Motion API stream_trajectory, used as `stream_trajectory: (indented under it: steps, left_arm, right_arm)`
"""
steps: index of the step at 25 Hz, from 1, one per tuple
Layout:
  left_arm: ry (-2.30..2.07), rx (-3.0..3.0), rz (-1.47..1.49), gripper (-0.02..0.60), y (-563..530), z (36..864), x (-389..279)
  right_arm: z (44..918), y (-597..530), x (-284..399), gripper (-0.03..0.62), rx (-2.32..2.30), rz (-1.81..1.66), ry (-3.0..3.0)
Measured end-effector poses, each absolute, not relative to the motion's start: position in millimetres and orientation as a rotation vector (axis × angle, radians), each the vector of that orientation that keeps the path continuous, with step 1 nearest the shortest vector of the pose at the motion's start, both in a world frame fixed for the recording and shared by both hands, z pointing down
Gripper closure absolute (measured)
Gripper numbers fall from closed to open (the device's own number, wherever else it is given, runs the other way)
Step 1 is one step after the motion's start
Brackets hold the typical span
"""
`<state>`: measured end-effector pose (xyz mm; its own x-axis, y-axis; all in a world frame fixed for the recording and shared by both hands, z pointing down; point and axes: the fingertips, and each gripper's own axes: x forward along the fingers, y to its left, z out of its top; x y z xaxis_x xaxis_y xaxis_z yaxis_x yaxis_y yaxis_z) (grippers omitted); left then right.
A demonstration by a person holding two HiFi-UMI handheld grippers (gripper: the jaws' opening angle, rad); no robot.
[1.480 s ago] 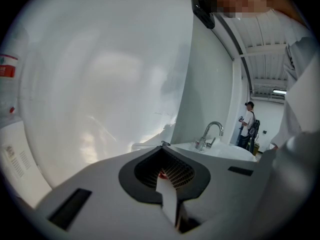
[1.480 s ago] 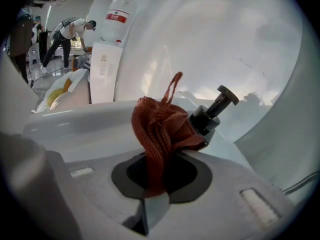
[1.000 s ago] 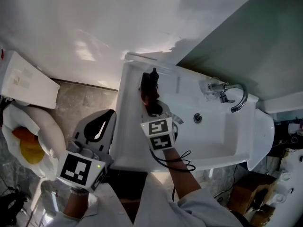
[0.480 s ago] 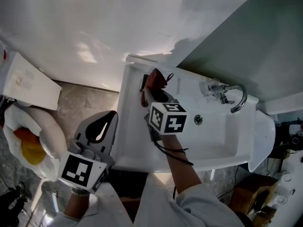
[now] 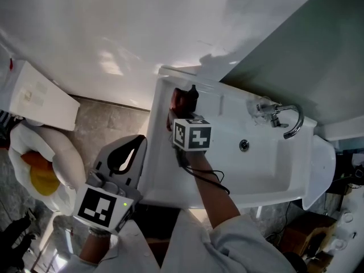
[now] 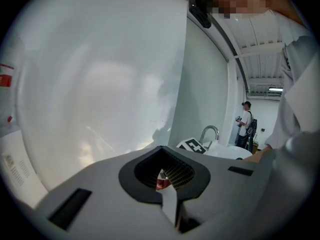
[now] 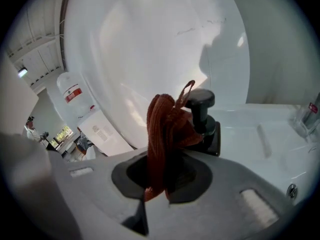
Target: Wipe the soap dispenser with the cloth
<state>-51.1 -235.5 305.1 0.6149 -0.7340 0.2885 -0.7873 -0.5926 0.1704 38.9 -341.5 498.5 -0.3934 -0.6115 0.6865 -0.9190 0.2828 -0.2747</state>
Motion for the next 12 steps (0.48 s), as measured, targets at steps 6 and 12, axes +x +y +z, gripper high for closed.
stream_trajectory:
  steps: [6,12]
  left_arm:
    - [-1.219,2.524,0.275,0.577,-234,307,-49]
    - [-1.222,2.550,0.286,0.577,-235,308,-50]
  right_arm:
    - [531,-334,43,0.539,1.362,0.989,-2.022]
    - [536,-324,46,0.539,1.361,1.008,-2.009]
